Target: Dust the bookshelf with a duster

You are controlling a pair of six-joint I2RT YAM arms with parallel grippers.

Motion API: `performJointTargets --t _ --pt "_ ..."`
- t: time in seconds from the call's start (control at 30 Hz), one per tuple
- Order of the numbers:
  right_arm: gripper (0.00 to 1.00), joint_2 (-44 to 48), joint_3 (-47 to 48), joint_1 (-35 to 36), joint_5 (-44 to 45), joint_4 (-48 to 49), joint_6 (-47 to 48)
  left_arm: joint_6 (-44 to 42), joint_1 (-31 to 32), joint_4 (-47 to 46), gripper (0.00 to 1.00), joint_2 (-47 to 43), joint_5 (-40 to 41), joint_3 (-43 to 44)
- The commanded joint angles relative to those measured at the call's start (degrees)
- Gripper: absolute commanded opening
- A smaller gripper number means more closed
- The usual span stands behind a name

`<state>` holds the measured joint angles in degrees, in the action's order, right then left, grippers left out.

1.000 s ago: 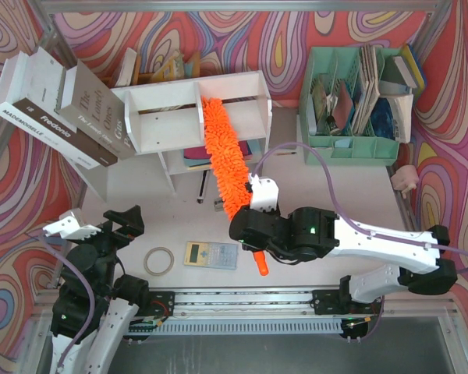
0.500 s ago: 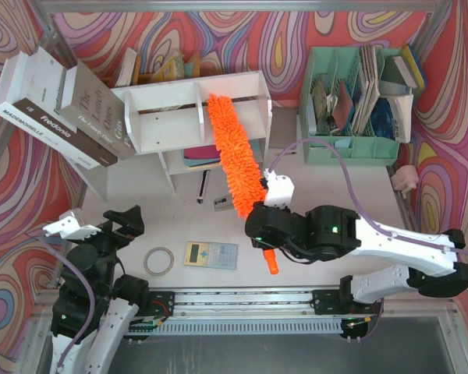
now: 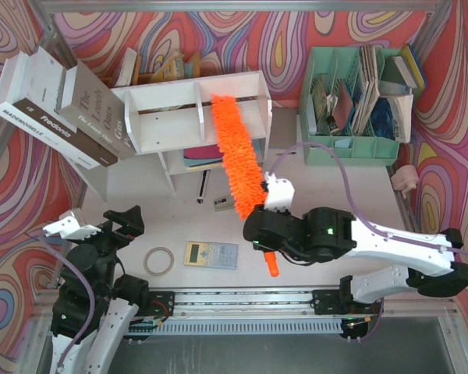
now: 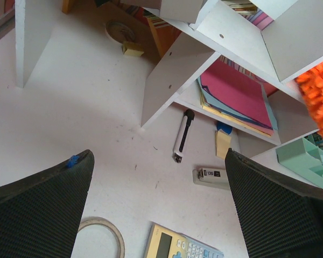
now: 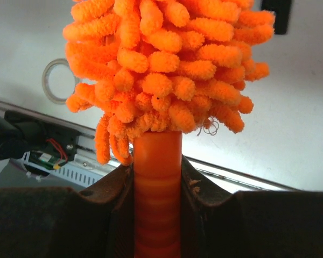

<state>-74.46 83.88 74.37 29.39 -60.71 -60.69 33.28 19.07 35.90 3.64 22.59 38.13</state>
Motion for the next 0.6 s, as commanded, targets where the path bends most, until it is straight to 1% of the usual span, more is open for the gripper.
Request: performJointTargets --t 0.0,0.1,0.2,0.4,0.57 --pt "0.00 5.1 -1.3 0.0 8.1 -11.1 -10.0 0.5 -0.3 -0.3 0.99 -0.2 0.7 -0.8" --pt "0.00 6.6 -2.1 -0.1 8.4 -11.5 -10.5 0.4 -0.3 -0.4 0.98 -0.2 0.6 -0.8" --pt "0.00 6.1 -2.2 -0.1 7.1 -7.0 -6.8 0.5 -0.3 -0.4 0.98 -0.1 0.6 -0.7" --pt "0.00 -0.5 0.7 -0.1 2.3 3.7 2.4 0.5 -0.3 -0.2 0.98 -0.2 0.8 -0.8" --pt "0.00 -2.9 2.4 0.0 0.4 6.5 5.0 0.5 -0.3 -0.2 0.98 -0.1 0.9 -0.7"
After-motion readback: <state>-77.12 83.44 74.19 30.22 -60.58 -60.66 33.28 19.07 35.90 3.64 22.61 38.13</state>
